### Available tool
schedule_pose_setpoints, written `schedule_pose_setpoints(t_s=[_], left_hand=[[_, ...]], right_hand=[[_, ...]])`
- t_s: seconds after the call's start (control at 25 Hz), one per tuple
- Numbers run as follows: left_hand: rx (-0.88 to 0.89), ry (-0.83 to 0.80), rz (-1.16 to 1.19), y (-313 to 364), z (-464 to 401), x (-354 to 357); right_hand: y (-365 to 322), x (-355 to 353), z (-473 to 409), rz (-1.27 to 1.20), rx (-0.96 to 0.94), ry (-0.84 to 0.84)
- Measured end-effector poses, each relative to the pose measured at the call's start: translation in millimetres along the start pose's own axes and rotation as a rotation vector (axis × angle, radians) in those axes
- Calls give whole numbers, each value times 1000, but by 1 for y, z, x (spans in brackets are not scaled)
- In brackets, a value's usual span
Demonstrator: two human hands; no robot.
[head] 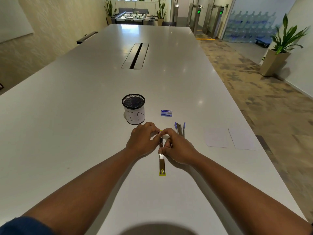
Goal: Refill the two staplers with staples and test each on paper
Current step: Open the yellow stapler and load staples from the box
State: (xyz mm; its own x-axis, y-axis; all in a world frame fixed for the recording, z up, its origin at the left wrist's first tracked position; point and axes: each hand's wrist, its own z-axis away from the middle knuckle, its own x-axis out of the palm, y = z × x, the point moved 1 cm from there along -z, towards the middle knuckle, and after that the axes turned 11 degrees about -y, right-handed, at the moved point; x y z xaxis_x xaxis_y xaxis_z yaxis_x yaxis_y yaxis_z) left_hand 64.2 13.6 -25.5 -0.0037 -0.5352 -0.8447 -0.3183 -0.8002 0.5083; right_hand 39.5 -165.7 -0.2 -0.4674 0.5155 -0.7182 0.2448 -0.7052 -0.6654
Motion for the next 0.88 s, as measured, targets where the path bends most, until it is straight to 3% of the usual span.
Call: schedule_pose_setpoints(t_s=[0.68, 0.88], left_hand=[[-12, -30, -37, 4, 3, -5], [-27, -31, -26, 3, 3, -5]], right_hand=[[4, 2, 4, -38, 2, 52], [11, 2, 8, -189, -47, 189]])
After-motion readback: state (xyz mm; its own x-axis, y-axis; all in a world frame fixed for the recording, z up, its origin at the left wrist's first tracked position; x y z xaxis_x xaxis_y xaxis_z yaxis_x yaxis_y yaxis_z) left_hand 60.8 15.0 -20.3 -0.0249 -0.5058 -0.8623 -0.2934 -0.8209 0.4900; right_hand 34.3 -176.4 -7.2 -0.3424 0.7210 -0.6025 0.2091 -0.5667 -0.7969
